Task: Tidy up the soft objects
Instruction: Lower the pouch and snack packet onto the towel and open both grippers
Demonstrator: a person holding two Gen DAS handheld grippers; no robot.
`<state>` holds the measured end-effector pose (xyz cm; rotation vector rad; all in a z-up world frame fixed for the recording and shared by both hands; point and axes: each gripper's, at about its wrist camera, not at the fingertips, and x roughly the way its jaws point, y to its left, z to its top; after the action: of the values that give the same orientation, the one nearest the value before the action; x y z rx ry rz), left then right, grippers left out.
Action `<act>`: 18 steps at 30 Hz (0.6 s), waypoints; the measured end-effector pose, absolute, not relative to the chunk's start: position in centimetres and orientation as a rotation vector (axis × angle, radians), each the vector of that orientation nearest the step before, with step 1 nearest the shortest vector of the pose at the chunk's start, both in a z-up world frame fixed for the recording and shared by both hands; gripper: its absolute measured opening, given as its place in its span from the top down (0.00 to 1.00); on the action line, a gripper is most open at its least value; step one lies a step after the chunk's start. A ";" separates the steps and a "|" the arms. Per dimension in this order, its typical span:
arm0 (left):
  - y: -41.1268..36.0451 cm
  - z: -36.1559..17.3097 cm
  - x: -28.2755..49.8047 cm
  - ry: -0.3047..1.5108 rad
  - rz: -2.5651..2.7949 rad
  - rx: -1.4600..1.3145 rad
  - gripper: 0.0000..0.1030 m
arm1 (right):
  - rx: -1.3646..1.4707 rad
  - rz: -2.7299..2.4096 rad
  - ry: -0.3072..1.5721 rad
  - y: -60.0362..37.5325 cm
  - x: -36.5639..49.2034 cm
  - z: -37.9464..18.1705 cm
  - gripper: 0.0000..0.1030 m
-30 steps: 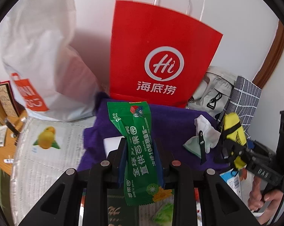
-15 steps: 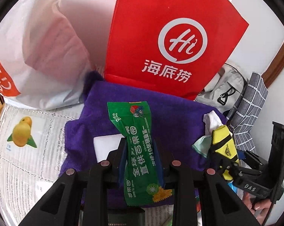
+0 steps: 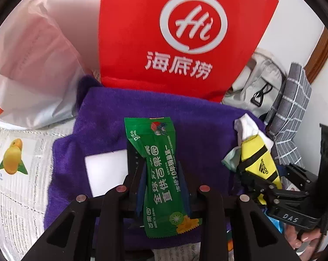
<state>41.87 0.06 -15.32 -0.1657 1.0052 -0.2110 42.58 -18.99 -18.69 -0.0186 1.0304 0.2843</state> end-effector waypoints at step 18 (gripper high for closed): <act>-0.6 -14.2 41.3 0.976 -0.210 -0.149 0.50 | 0.060 0.294 0.947 -20.6 41.6 -15.5 0.16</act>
<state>41.34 -0.64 -14.17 -0.1487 0.9763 -0.2100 41.63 -20.64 -15.50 0.0605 0.9469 0.2936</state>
